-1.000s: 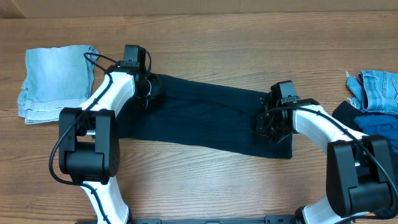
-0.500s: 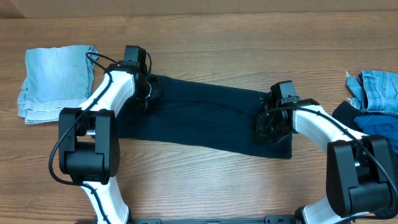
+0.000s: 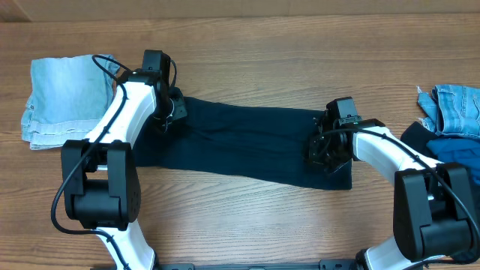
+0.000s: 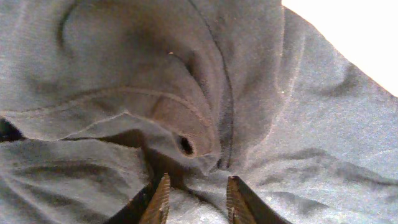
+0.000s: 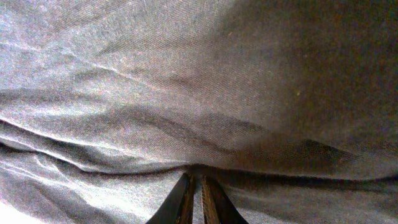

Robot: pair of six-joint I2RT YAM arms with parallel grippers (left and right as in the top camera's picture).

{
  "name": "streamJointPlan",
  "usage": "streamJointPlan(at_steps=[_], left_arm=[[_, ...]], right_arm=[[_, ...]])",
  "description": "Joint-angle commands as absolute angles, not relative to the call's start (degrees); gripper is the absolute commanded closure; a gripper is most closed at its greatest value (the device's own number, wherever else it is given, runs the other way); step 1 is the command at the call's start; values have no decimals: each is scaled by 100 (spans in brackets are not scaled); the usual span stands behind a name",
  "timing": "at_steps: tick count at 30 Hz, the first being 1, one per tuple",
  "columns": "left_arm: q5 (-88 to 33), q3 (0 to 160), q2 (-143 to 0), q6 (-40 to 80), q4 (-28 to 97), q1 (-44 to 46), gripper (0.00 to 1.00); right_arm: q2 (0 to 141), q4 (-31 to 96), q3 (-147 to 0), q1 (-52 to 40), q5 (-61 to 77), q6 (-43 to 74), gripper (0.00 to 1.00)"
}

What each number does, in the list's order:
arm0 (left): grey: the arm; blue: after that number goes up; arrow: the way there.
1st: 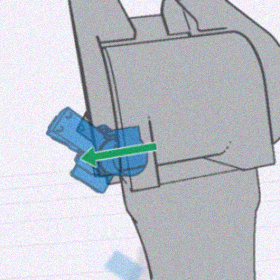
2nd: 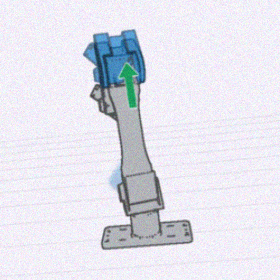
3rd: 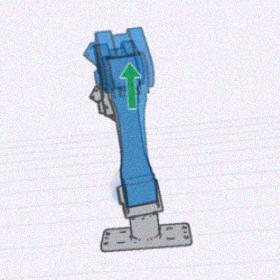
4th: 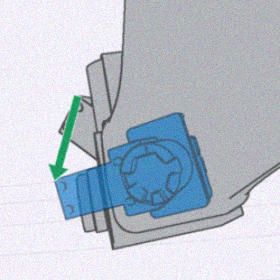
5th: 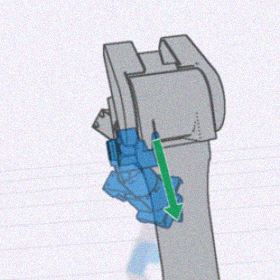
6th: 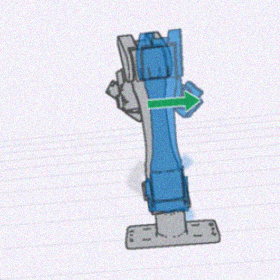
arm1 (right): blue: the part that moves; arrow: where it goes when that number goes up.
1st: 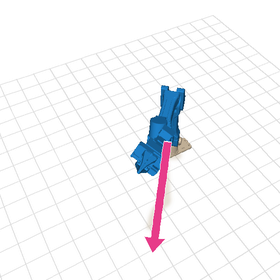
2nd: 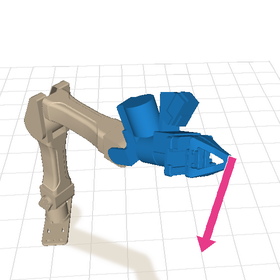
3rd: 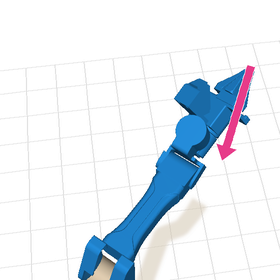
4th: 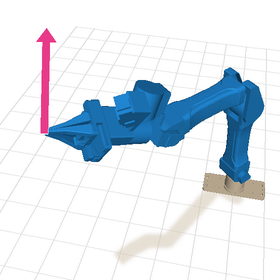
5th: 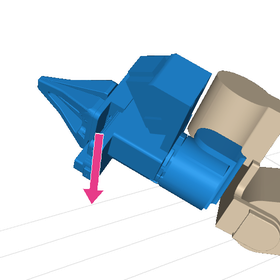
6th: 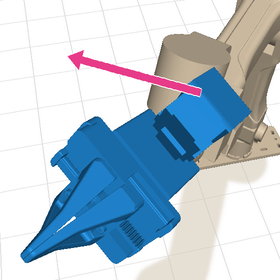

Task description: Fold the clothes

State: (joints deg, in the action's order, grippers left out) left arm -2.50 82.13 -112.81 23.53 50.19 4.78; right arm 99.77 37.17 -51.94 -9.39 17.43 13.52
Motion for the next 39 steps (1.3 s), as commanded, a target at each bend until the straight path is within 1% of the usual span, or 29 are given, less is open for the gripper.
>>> streamJointPlan(at_steps=[1, 2, 3, 5, 6, 7, 8, 9, 10, 11, 12, 13, 14, 15, 17, 22, 25, 27, 28, 30, 32, 34, 37, 39], left_arm=[[14, 8340, -11124, 2226, 5030, 451, 46], [16, 8344, -11113, 2222, 5037, 449, 58], [-23, 8357, -11069, 2217, 5037, 423, 64], [-104, 8549, -10809, 2005, 5127, 355, 66], [-91, 8628, -10615, 1879, 5096, 338, 62], [121, 8639, -10381, 1691, 4901, 338, 53], [259, 8639, -10357, 1664, 4840, 338, 50], [401, 8635, -10401, 1664, 4783, 333, 50], [392, 8635, -10575, 1667, 4711, 333, 53], [333, 8635, -10781, 1664, 4633, 336, 61], [252, 8635, -11107, 1664, 4530, 333, 67], [178, 8635, -11273, 1653, 4477, 333, 71], [145, 8637, -11518, 1625, 4403, 333, 79], [148, 8635, -11673, 1623, 4355, 333, 85], [165, 8637, -11902, 1625, 4276, 333, 88], [440, 8637, -12162, 1627, 4368, 191, 90], [528, 8637, -12162, 1697, 4482, -45, 89], [386, 8637, -12162, 1691, 4543, -294, 88], [287, 8637, -12162, 1671, 4541, -381, 88], [287, 8637, -12162, 1673, 4495, -392, 87], [110, 8639, -12162, 1673, 4407, -331, 87], [-84, 8718, -12160, 1673, 4429, -305, 87], [-248, 9258, -12079, 1658, 4823, -298, 86], [-613, 9644, -12001, 1435, 5164, -290, 82]], right_arm=[[10232, 3662, -5035, -958, 1516, 1372, 93], [10180, 3621, -5043, -958, 1557, 1358, 94], [10057, 3597, -5052, -958, 1553, 1280, 93], [9402, 3518, -5111, -958, 1553, 1190, 91], [9091, 3472, -5146, -958, 1553, 1194, 90], [8715, 3448, -5225, -958, 1551, 1232, 88], [8621, 3450, -5262, -958, 1527, 1288, 86], [8600, 3450, -5293, -958, 1404, 1459, 83], [8646, 3452, -5288, -958, 1144, 1629, 83], [8711, 3428, -5288, -958, 926, 1780, 83], [8827, 3317, -5288, -956, 797, 1809, 83], [8938, 3197, -5288, -947, 731, 1833, 83], [9131, 2993, -5288, -873, 705, 1892, 83], [9233, 2882, -5288, -816, 707, 1962, 84], [9533, 2648, -5288, -687, 714, 1986, 84], [10383, 2349, -5288, -548, 486, 1999, 85], [10449, 2158, -5293, -220, 259, 2001, 85], [10449, 2132, -5304, 165, 263, 1949, 88], [10449, 2150, -5301, 338, 318, 1868, 89], [10449, 2141, -5304, 388, 663, 1710, 89], [10449, 2132, -5347, 349, 963, 1470, 83], [10447, 2290, -5489, 344, 1009, 1472, 82], [10333, 3070, -6182, 344, 1264, 1363, 77], [10147, 3610, -6663, 344, 1527, 1302, 70]])
